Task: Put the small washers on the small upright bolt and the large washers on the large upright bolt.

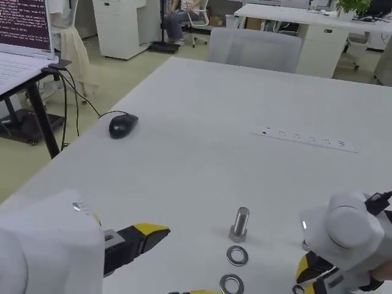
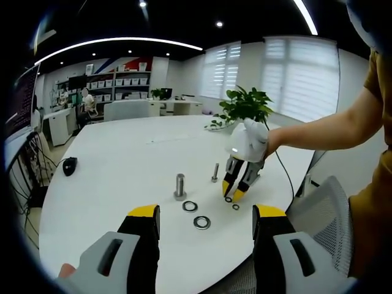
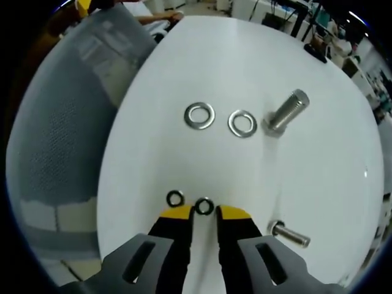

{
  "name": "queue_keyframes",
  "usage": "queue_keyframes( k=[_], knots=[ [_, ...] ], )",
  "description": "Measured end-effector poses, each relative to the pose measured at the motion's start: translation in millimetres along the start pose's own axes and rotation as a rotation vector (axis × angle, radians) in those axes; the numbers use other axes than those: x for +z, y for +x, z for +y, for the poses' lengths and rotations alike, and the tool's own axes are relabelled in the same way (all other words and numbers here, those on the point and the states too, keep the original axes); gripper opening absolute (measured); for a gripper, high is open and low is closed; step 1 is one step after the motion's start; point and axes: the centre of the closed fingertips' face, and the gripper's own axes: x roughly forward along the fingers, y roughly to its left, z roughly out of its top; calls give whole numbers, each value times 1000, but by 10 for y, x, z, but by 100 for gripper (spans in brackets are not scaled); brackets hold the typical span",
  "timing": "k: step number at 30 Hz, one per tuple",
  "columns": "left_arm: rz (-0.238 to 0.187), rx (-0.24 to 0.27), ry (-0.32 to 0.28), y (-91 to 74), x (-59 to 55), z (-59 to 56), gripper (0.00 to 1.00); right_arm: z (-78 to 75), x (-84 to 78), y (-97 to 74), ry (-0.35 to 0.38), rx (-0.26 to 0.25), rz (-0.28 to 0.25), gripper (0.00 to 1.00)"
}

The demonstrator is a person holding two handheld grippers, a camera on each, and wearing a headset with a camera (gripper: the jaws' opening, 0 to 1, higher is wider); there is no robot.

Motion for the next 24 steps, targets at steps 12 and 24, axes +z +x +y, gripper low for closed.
queue_keyframes(
  k=[12, 24],
  knots=[
    [-3, -3, -1, 2, 0, -9, 60, 15, 14, 3, -5, -10, -4, 15],
    [-2, -1, -3, -15, -5, -7, 60, 11, 13, 2, 3, -10, 8, 12]
  ],
)
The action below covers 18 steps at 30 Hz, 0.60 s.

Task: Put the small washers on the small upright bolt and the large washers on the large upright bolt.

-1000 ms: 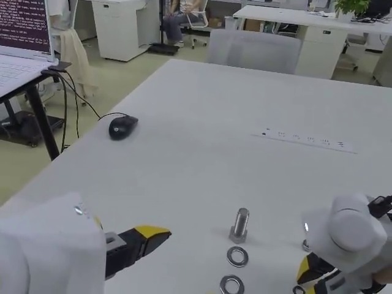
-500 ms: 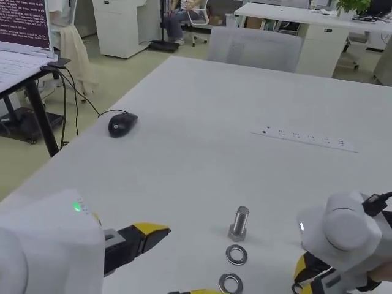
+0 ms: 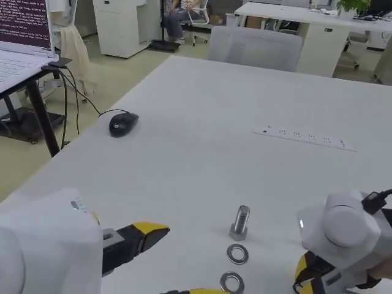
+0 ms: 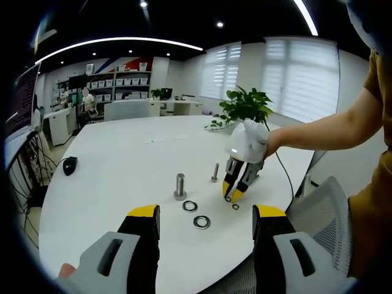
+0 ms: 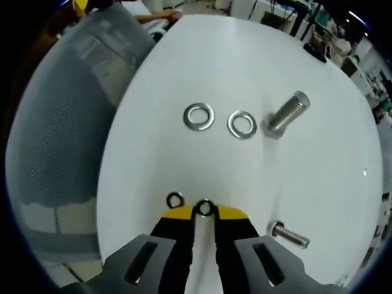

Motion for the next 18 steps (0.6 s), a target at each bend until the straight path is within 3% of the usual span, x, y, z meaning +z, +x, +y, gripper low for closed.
queue_keyframes(
  k=[18],
  knots=[
    [9, -15, 14, 42, 15, -11, 60, -139, -165, -331, 44, -54, 2, 12]
  ],
)
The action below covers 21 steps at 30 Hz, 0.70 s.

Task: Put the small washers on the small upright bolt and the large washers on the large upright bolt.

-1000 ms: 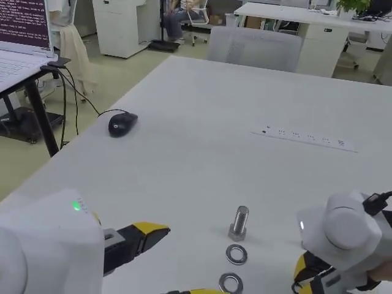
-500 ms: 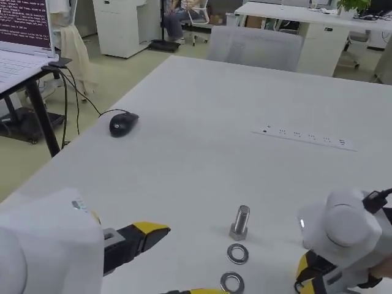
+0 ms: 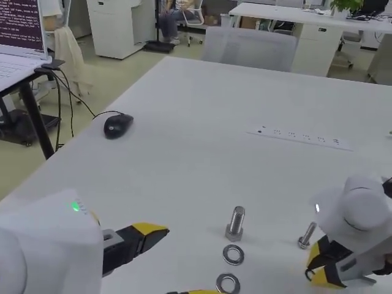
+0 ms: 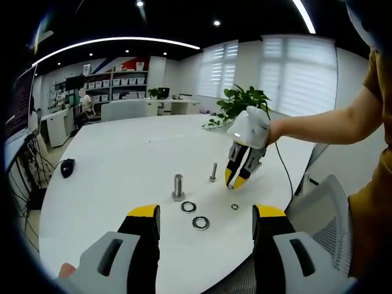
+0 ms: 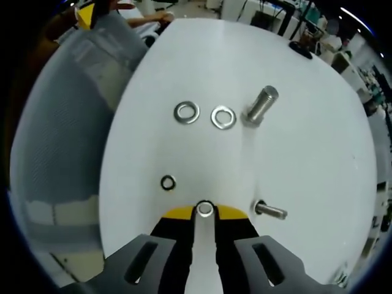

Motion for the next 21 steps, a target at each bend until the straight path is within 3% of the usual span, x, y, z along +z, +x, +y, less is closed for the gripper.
queue_keyframes(
  k=[21],
  knots=[
    [5, -15, 10, 30, 26, -1, 60, -403, -91, -375, 50, -110, -5, 12]
  ],
)
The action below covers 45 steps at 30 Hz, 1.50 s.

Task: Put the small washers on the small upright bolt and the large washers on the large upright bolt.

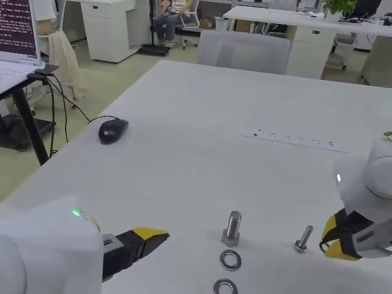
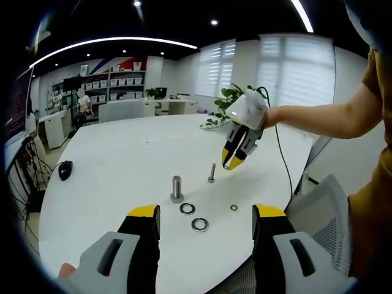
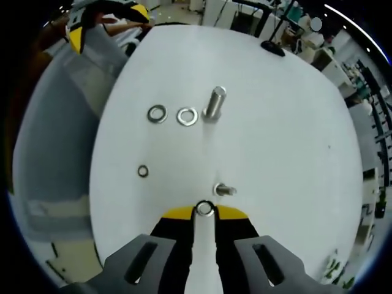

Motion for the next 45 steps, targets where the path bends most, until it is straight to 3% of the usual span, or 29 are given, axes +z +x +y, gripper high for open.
queue_keyframes(
  k=[9, 18, 30, 45],
  knots=[
    [4, 0, -7, 5, -25, -8, 60, -159, 123, -58, -12, -35, -7, 12],
    [10, 6, -15, 8, -48, 23, 60, -229, 150, 46, -29, -18, 6, 12],
    [10, 11, -23, 41, -47, 49, 60, -240, 128, 131, -42, 5, 15, 12],
    [21, 22, -38, 30, -94, 76, 60, -192, 84, 374, -34, 37, 27, 13]
  ],
)
